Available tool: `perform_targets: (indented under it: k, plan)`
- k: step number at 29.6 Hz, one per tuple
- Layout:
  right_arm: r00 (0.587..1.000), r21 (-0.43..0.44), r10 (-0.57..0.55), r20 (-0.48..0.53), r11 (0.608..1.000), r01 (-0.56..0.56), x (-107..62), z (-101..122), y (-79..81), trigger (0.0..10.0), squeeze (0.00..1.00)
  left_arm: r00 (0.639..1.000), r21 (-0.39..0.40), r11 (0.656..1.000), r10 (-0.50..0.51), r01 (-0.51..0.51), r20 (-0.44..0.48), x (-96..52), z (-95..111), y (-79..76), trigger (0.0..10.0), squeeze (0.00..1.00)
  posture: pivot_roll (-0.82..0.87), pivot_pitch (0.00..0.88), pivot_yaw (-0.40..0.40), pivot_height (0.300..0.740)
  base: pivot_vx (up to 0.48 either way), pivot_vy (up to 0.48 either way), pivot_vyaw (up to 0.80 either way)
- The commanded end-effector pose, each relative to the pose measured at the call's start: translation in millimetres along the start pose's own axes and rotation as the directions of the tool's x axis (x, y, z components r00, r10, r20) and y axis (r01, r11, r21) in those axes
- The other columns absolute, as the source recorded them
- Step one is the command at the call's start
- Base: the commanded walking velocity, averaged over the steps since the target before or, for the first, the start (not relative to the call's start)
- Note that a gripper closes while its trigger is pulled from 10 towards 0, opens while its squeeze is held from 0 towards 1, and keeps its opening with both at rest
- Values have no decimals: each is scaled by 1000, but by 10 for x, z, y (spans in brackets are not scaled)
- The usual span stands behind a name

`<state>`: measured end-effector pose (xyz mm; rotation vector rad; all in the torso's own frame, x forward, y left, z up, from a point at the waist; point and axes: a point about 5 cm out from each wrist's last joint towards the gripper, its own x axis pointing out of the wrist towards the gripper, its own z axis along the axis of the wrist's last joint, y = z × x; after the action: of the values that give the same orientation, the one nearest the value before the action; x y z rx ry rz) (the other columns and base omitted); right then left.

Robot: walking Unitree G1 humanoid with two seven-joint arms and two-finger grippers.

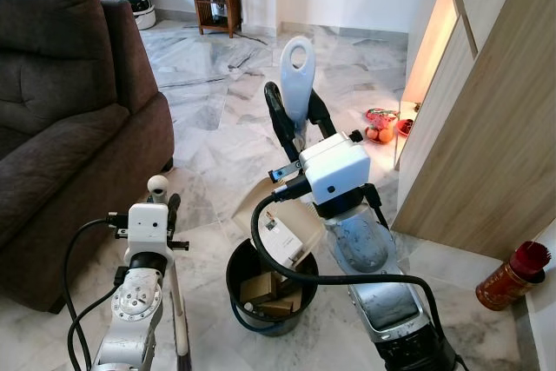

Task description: Sweep floor

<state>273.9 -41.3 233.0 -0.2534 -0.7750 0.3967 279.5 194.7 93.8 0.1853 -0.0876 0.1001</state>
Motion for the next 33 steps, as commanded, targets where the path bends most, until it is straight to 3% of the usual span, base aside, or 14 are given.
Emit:
perform_targets:
  k: [1, 19, 26, 33]
  plan:
    - [996, -30, 24, 85, 999, -21, 48, 125, 14, 10000, 0, 998, 19, 1000, -15, 14, 57, 12, 92, -8, 10000, 0, 158, 0, 26, 740, 0, 0, 0]
    - [986, -129, 119, 115, 986, -104, 41, 151, 87, 10000, 0, 998, 15, 1000, -9, 8, 62, 24, 100, -7, 10000, 0, 158, 0, 23, 740, 0, 0, 0]
    - [985, -63, 129, 115, 990, -123, 62, 181, 107, 10000, 0, 998, 16, 1000, -10, 9, 61, 30, 99, -7, 10000, 0, 158, 0, 22, 740, 0, 0, 0]
    - [989, -154, 108, 96, 984, -92, 54, 120, 44, 10000, 0, 998, 17, 1000, -6, 5, 63, 34, 102, -4, 10000, 0, 161, 0, 21, 740, 0, 0, 0]
